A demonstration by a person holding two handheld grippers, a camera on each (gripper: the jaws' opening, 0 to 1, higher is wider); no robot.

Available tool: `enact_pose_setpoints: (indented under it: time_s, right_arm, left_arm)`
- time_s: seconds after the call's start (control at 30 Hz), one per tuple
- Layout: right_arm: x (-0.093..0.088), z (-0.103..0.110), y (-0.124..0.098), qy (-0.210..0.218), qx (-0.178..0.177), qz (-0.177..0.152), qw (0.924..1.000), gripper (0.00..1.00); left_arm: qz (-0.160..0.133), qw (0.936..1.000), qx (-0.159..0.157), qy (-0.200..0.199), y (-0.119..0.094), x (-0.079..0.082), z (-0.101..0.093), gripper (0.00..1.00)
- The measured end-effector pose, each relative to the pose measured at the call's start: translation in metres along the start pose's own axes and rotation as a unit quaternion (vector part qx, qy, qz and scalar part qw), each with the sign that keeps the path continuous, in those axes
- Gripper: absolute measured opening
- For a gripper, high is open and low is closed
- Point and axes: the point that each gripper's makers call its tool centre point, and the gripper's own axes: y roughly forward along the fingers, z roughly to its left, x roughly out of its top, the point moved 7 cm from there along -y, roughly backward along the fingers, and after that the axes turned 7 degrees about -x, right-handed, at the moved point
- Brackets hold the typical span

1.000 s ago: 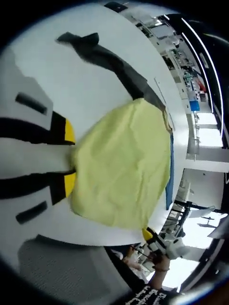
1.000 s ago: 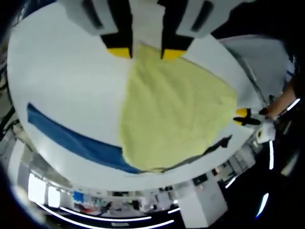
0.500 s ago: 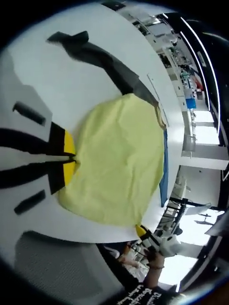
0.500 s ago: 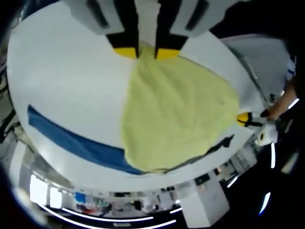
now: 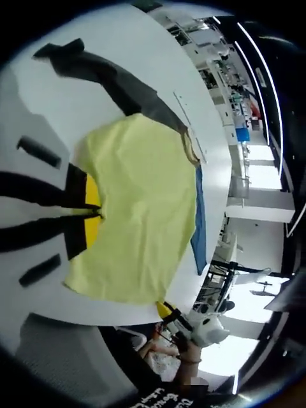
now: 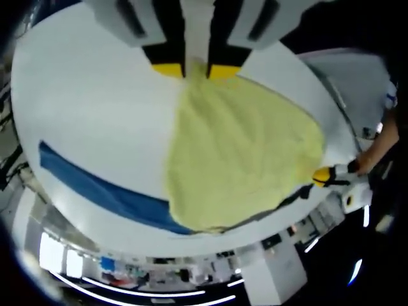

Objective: Fold the garment on the visible template until the final outline fits inside the template.

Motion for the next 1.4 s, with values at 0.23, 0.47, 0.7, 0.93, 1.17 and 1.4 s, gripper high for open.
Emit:
enact_pose_setpoints:
  time_s: [0.23, 0.47, 0.7, 0.93, 1.17, 1.4]
  right_arm:
    - [-0.001, -0.001, 0.001, 0.001, -0.001, -0.002, 1.0, 0.09]
    - [-0.001, 0.0, 0.001, 0.002, -0.002, -0.003, 1.0, 0.09]
    - [-0.001, -0.001, 0.002, 0.006, -0.004, -0.004, 1.0, 0.09]
    - [-0.002, -0.001, 0.002, 0.007, -0.003, -0.006, 1.0, 0.09]
    - [-0.001, 0.001, 0.001, 0.006, 0.001, -0.008, 0.9999, 0.11]
    - [0.001, -0.002, 0.0, 0.008, -0.002, -0.016, 0.9998, 0.11]
  left_arm:
    - [0.003, 1.0, 0.009, -0.001, 0.024, 0.004, -0.002, 0.01]
    - [0.023, 0.9996, 0.016, 0.007, 0.042, 0.001, -0.003, 0.02]
    - [0.056, 0.9976, 0.025, 0.032, 0.053, -0.013, -0.005, 0.03]
    - [0.046, 0.9978, 0.034, 0.034, 0.047, -0.009, -0.003, 0.08]
    - [0.028, 0.9989, 0.031, 0.023, 0.036, -0.002, -0.013, 0.11]
    - [0.047, 0.9973, 0.056, 0.001, 0.029, -0.011, -0.017, 0.12]
